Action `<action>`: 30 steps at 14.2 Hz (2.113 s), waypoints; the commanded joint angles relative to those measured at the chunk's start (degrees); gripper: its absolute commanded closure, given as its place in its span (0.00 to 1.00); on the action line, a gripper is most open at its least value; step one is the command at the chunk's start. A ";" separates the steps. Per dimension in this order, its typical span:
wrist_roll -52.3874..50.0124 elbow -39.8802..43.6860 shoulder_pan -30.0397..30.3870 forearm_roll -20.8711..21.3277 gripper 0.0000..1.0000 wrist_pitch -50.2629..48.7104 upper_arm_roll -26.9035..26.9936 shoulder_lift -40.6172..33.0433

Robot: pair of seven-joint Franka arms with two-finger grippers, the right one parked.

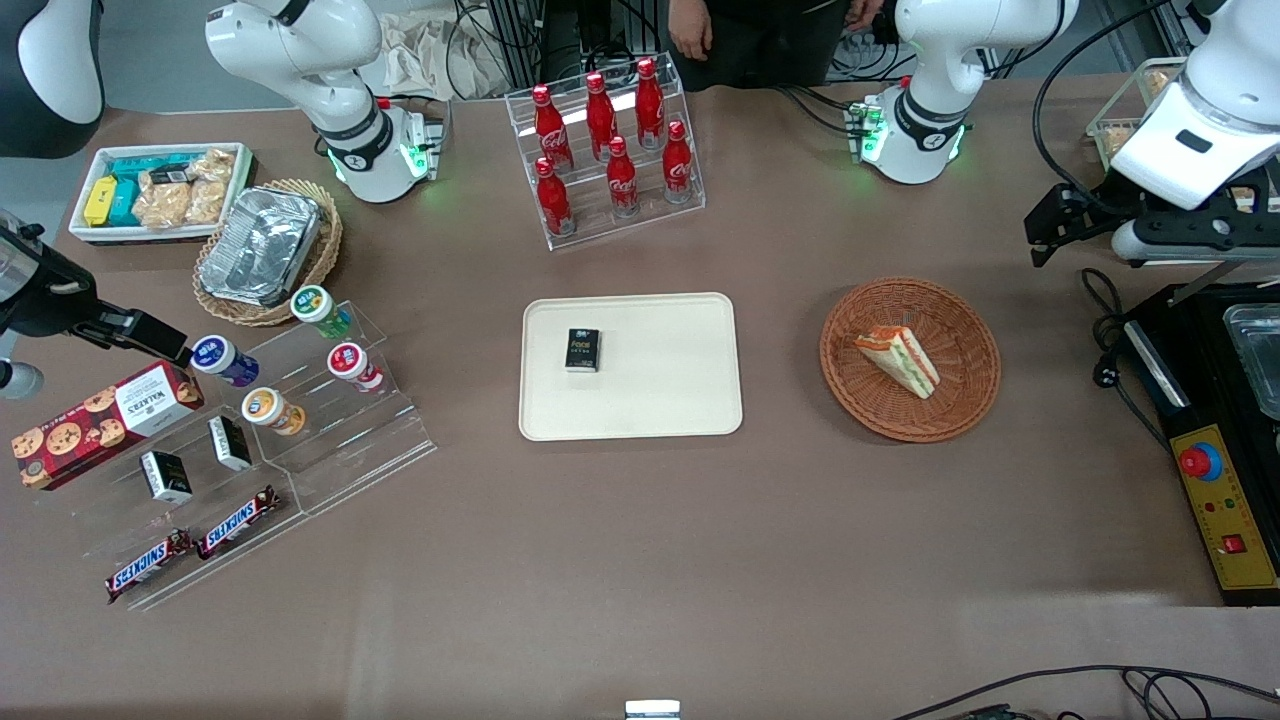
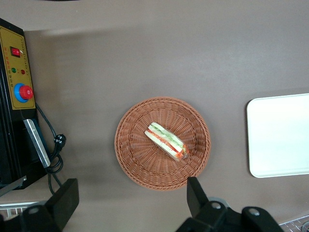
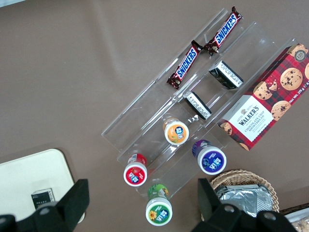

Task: Place sandwich from basket to tray

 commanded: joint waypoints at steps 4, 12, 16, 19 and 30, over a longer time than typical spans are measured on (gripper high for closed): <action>0.51 0.28 0.16 0.08 0.01 -1.10 -0.29 -1.21; -2.47 -0.25 0.07 0.00 0.00 -1.10 -0.20 -1.22; -14.05 -0.68 0.25 -2.03 0.00 -2.15 -0.11 -1.30; -24.16 -2.17 -0.19 -2.55 0.00 -2.33 -0.29 -1.57; -47.65 -21.03 -0.19 -4.31 0.01 9.93 -4.77 -4.38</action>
